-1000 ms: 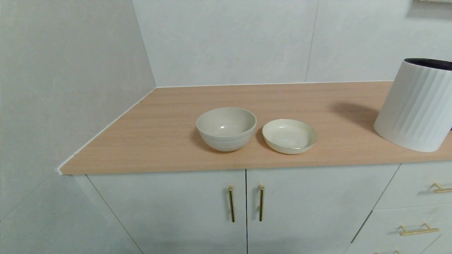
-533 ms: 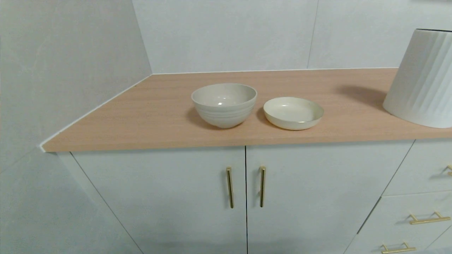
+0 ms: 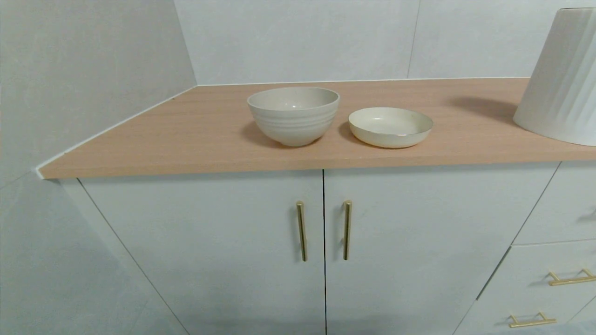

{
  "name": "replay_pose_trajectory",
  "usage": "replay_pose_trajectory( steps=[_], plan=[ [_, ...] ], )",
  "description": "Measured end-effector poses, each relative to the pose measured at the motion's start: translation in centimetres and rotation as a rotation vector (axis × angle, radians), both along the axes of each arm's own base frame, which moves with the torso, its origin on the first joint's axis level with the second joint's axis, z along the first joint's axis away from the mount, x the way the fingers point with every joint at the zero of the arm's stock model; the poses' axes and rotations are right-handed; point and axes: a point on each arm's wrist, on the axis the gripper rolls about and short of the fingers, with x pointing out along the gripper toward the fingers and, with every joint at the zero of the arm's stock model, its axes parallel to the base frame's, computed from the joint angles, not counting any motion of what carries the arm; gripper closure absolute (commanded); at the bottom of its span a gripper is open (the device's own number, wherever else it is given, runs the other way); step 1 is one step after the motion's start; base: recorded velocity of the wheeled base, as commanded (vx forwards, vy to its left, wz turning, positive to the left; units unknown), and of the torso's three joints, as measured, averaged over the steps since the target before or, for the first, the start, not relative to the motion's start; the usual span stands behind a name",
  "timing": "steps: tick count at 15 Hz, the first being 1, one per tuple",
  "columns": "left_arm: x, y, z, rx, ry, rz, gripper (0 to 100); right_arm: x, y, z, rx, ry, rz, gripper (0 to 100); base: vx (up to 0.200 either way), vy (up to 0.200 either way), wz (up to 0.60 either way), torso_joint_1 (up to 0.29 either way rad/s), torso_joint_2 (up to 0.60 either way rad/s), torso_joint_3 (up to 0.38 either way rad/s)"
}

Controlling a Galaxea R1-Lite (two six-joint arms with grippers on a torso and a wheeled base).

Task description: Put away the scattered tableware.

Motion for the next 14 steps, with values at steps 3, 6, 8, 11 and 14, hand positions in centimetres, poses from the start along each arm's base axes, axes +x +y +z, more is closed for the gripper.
replay_pose_trajectory(
  steps=[3,6,8,11,14],
  plan=[
    [0.0,0.0,0.0,-0.001,0.0,0.0,0,0.0,0.0,0.0,0.0,0.0,0.001,0,-0.133,0.0,0.0,0.0,0.0,0.005],
    [0.0,0.0,-0.01,-0.001,0.0,0.0,0,0.0,0.0,0.0,-0.001,0.0,0.0,0,-0.2,0.0,0.0,0.002,0.01,-0.001],
    [0.0,0.0,-0.01,-0.002,0.0,0.0,0,0.0,0.0,0.0,-0.004,0.0,0.001,0,0.0,0.0,0.0,0.0,0.0,0.0],
    [0.0,0.0,0.0,-0.002,0.0,0.0,0,0.0,0.0,0.0,-0.006,0.0,0.001,0,0.0,0.0,0.0,0.0,0.0,0.0],
    [0.0,0.0,-0.01,-0.002,0.0,0.0,0,0.0,0.0,0.0,-0.007,0.0,0.002,0,0.0,0.0,0.0,0.0,0.0,0.0]
  ],
)
